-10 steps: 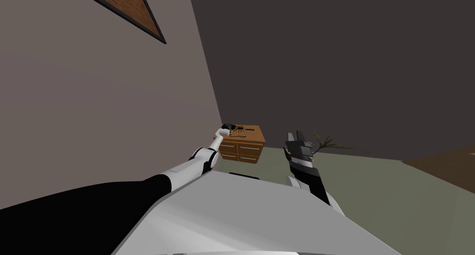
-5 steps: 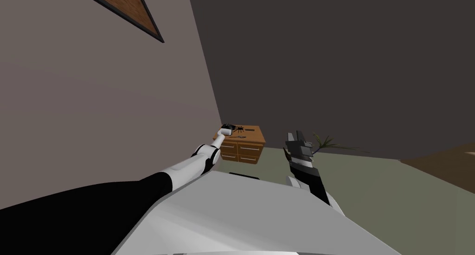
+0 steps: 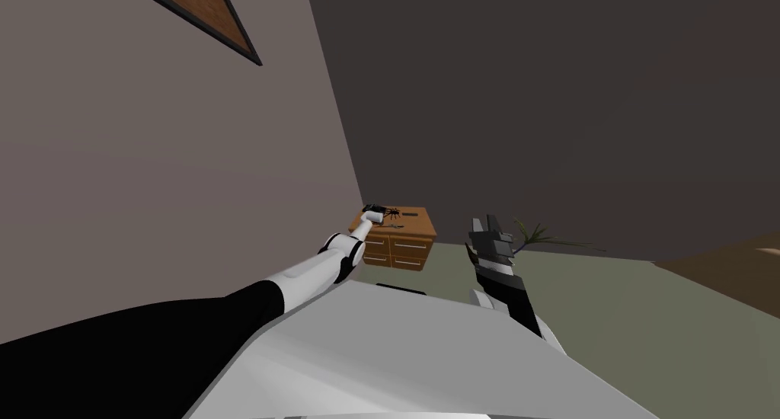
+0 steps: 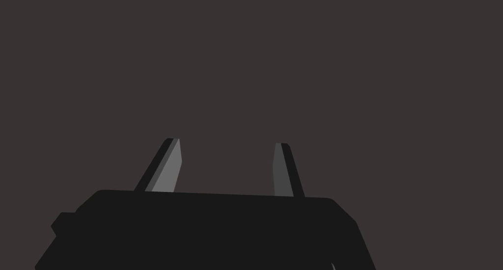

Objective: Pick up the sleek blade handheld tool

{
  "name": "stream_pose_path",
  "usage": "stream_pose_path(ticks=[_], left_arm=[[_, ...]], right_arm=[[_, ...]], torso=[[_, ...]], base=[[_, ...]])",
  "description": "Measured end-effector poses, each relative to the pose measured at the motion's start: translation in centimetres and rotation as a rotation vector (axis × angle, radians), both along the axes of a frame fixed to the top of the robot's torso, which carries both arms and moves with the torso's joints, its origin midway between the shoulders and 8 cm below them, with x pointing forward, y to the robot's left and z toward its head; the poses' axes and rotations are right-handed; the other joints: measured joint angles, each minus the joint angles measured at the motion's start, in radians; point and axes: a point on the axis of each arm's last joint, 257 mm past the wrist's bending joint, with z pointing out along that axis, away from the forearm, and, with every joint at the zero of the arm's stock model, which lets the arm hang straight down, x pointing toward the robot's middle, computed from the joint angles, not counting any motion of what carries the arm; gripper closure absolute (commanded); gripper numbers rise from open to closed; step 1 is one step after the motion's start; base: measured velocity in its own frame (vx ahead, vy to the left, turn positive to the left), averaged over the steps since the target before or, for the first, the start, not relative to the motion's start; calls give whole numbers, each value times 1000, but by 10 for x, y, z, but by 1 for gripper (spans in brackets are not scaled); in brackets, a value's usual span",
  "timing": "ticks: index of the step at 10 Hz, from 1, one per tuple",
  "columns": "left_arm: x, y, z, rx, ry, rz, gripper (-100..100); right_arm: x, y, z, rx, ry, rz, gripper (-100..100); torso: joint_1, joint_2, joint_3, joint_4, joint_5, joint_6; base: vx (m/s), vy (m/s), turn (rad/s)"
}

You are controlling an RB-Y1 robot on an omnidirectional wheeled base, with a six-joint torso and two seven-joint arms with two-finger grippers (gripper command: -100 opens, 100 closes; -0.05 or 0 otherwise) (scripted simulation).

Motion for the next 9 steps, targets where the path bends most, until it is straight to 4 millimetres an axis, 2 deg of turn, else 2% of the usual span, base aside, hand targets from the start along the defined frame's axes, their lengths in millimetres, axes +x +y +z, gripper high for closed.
stream_pose_path(ticks=[7,9], left_arm=[[-33,-29,-37,-18,179,-2,-100],[-43,-44,-40,-24,219,-10,-100]], right_arm=[[0,0,0,0,0,0,0],[0,0,0,0,0,0,0]], torso=[[-1,-1,0,0,0,0],[0,-1,-1,0,0,0]], base=[[45,5,-17],[29,8,-3]])
